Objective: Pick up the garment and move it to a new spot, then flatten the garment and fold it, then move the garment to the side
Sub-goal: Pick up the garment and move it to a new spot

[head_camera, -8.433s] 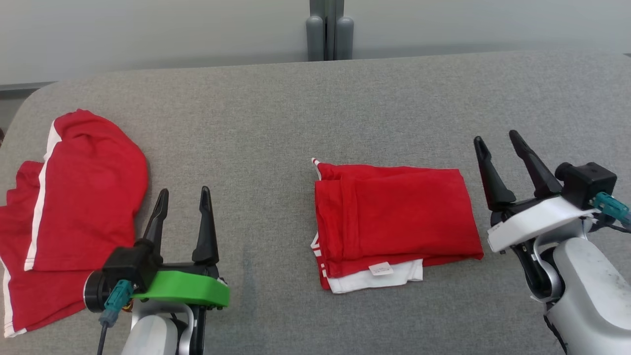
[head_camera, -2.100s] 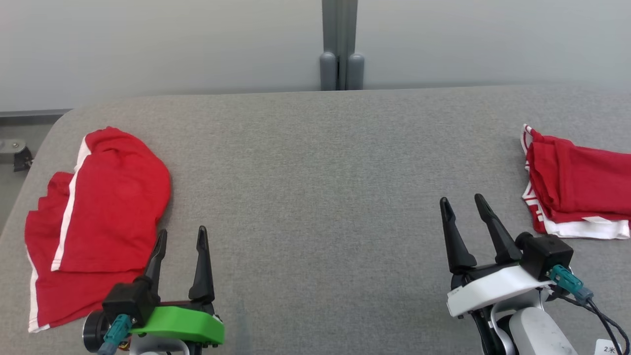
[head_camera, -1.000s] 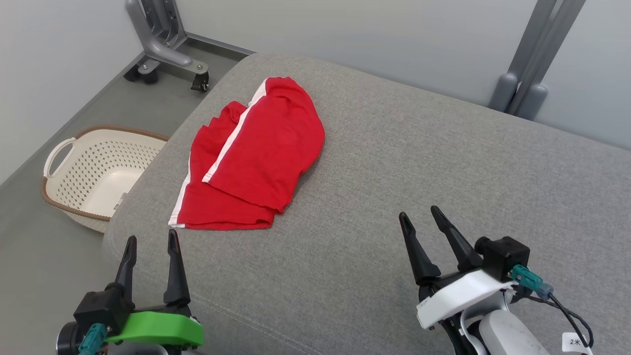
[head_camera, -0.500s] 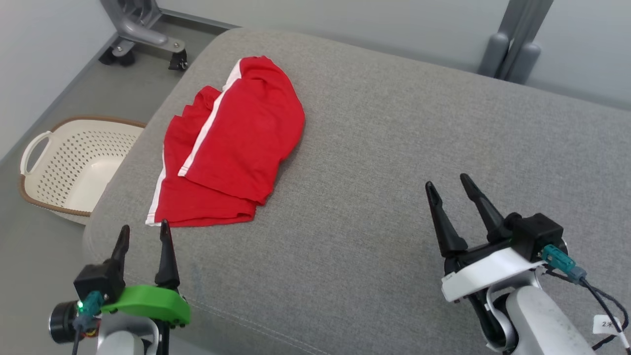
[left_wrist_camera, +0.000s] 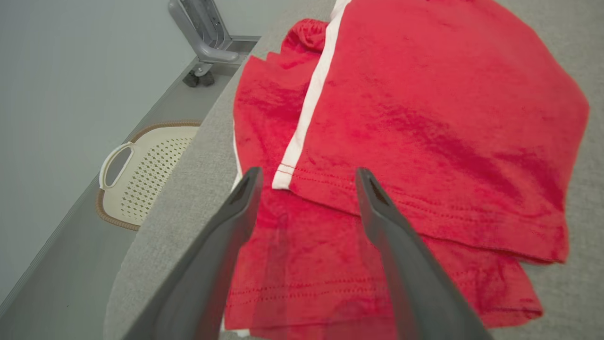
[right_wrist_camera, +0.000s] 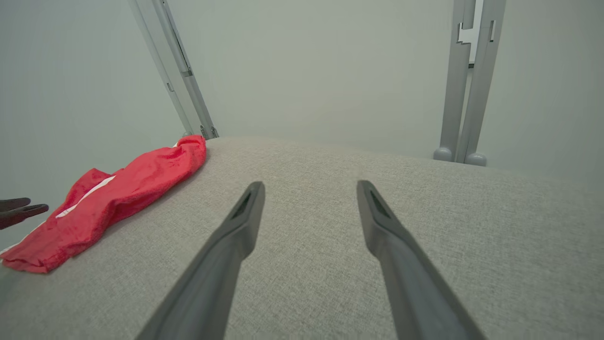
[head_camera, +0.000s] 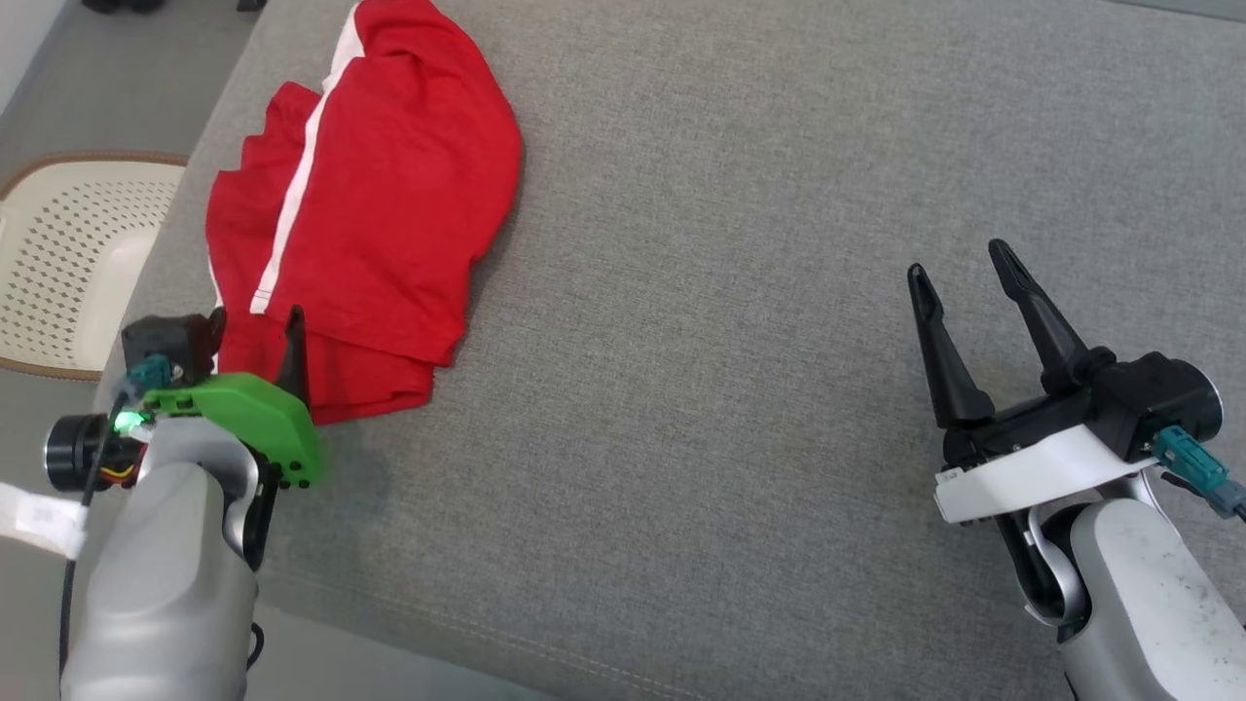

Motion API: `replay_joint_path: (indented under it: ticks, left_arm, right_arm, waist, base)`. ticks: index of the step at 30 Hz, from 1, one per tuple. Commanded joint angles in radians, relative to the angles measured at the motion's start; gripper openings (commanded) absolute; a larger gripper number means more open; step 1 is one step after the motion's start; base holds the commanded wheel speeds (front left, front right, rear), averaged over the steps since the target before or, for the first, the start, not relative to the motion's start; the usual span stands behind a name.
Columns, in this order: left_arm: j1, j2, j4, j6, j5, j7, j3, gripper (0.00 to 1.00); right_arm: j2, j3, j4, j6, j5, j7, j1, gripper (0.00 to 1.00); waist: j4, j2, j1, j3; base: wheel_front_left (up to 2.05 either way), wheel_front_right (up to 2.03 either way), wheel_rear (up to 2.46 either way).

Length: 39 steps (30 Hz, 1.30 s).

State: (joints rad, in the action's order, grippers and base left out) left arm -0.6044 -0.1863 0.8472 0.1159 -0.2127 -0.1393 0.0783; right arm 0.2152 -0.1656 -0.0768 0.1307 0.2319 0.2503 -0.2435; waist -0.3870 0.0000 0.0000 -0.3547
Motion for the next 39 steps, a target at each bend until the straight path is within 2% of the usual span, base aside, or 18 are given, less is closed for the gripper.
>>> replay_joint_path:
  ticks: [1,11,12,13,18,27,32,39]
  left_arm:
    - [-0.043,-0.008,0.027,0.005,-0.004,0.014,0.009,1.00]
    - [-0.186,-0.040,0.263,0.014,-0.037,0.116,0.039,1.00]
    - [-0.193,-0.039,0.273,0.014,-0.046,0.115,0.038,0.58]
    - [-0.200,-0.039,0.284,0.014,-0.054,0.112,0.037,0.00]
    - [-0.210,-0.049,0.312,0.014,-0.065,0.088,0.067,0.00]
    - [-0.177,-0.076,0.260,0.015,-0.111,-0.042,0.136,0.00]
    - [-0.144,-0.067,0.149,0.015,-0.145,-0.101,0.169,0.00]
    - [-0.098,-0.074,-0.103,0.005,-0.153,-0.119,0.216,0.00]
  right_arm:
    - [0.024,0.002,0.009,0.000,-0.008,-0.004,-0.013,1.00]
    - [0.028,-0.006,0.026,0.000,-0.017,-0.014,-0.024,1.00]
    - [0.027,-0.004,0.024,0.000,-0.017,-0.014,-0.024,1.00]
    - [0.024,-0.003,0.021,0.000,-0.016,-0.012,-0.023,1.00]
    - [0.007,-0.005,-0.001,0.000,-0.016,-0.006,-0.018,1.00]
    - [-0.037,-0.029,-0.056,0.000,0.002,0.011,-0.014,1.00]
    - [-0.064,-0.023,-0.084,0.000,0.019,0.015,0.004,1.00]
    - [-0.100,-0.006,-0.077,0.000,0.034,0.015,0.035,1.00]
  waist:
    - [0.039,0.0000,0.0000,-0.074]
    - [0.078,0.0000,0.0000,-0.102]
    - [0.079,0.0000,0.0000,-0.100]
    - [0.081,0.0000,0.0000,-0.097]
    - [0.084,0.0000,0.0000,-0.073]
    - [0.099,0.0000,0.0000,0.037]
    - [0.119,0.0000,0.0000,0.106]
    - [0.156,0.0000,0.0000,0.180]
  base:
    - [0.00,0.00,0.00]
    - [0.00,0.00,0.00]
    - [0.00,0.00,0.00]
    - [0.00,0.00,0.00]
    - [0.00,0.00,0.00]
    - [0.00,0.00,0.00]
    - [0.00,0.00,0.00]
    - [0.00,0.00,0.00]
